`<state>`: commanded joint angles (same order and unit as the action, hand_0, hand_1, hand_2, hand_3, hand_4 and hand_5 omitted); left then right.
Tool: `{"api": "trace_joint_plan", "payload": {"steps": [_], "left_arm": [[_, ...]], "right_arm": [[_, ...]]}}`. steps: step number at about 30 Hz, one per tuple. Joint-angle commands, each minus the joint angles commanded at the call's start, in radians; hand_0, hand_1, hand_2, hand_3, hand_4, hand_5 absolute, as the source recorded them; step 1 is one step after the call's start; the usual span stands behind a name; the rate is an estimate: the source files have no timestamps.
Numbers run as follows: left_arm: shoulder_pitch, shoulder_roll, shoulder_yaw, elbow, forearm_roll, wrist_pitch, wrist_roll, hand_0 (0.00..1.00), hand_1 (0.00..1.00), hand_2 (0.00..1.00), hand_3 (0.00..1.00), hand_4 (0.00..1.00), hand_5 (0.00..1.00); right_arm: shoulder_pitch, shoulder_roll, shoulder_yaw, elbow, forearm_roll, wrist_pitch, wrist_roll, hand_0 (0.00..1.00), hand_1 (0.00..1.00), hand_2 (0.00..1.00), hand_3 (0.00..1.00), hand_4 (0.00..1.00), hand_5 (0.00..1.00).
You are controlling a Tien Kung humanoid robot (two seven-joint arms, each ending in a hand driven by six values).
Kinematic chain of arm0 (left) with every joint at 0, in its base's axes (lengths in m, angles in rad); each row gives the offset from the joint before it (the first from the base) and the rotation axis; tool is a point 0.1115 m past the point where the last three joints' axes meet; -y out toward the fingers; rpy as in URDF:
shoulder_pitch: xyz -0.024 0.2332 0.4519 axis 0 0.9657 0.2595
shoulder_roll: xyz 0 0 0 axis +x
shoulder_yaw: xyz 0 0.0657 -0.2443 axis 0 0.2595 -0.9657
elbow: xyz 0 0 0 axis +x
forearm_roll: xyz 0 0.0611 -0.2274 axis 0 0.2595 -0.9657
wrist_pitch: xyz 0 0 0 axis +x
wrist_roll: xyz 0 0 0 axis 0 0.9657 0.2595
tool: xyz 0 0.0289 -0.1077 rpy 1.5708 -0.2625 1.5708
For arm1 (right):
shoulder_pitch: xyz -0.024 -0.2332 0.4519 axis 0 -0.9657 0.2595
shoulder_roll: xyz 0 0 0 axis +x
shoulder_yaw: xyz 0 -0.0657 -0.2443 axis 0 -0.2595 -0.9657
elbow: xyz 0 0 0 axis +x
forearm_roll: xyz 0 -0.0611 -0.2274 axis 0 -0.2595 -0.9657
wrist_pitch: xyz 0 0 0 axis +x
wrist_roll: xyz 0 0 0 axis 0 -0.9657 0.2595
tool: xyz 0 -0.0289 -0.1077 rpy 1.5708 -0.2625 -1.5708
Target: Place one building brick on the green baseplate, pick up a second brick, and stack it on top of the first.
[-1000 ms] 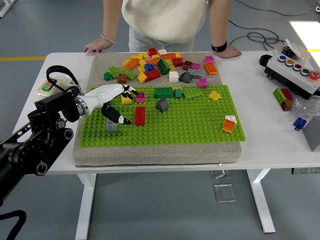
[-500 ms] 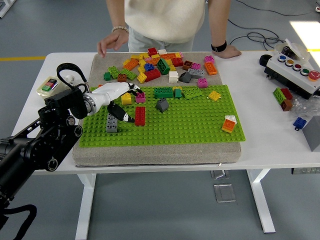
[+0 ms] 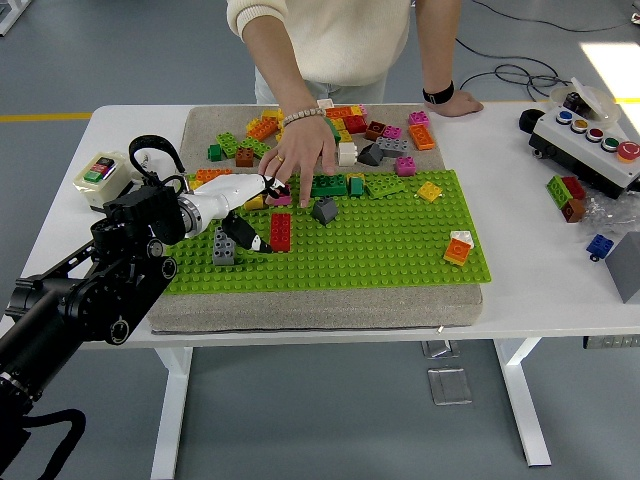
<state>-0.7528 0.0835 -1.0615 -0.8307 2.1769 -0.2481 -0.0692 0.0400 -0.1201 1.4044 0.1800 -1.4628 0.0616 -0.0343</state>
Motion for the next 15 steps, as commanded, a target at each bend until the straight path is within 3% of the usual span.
{"api": "trace_joint_plan", "payload": {"steps": [15], "left_arm": [[-0.001,0.003,0.003,0.005,-0.011,0.004,0.002,0.946,0.848,0.804,0.839,0.998,0.112]], "right_arm": [[-0.001,0.001,-0.006,0.0,0.0,0.0,-0.001,0.758,0.685,0.731,0.754,0.998,0.501]]}}
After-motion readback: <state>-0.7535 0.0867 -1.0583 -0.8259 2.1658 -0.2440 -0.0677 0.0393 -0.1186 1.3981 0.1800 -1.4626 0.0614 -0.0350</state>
